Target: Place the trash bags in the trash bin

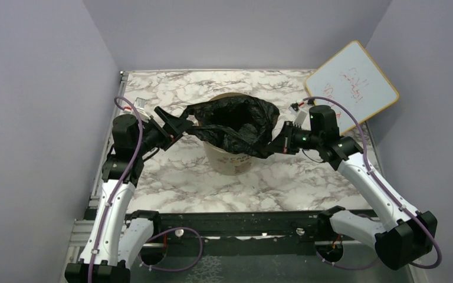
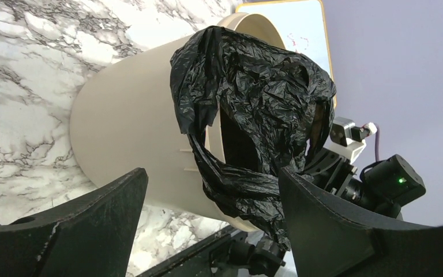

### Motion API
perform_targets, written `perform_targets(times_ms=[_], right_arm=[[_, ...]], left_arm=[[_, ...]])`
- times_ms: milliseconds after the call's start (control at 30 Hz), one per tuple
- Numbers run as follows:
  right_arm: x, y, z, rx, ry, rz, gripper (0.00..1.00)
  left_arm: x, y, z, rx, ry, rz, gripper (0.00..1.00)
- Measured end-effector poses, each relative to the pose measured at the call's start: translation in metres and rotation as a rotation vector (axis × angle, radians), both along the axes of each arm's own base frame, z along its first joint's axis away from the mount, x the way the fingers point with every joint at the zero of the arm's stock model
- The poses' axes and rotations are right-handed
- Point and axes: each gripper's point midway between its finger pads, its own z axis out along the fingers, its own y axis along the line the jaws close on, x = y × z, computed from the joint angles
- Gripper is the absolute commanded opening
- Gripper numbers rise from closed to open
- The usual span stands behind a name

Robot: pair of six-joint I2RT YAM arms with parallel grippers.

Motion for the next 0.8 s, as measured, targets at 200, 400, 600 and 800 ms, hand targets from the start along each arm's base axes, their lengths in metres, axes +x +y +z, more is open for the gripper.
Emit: perform_targets(times_ms=[200, 400, 600, 800], right_arm=[[0.001, 0.0, 0.001, 0.003, -0.002, -0.002, 0.02], [0.001, 0.0, 0.001, 0.003, -0.002, -0.003, 0.02], [0.002, -0.001, 0.0, -0.003, -0.006, -0.012, 0.02], [0.013, -0.008, -0.001, -0.033, -0.021, -0.087, 0.01]], left_arm=[[0.004, -0.006, 0.0, -0.02, 0.007, -0.024, 0.69], [0.008, -0.014, -0.012, -0.091, 0.011, -0.023, 0.4], [0.004, -0.019, -0.017, -0.089, 0.014, -0.036, 0.0], [-0.005, -0.001, -0.008, -0.02, -0.08, 0.052, 0.0]])
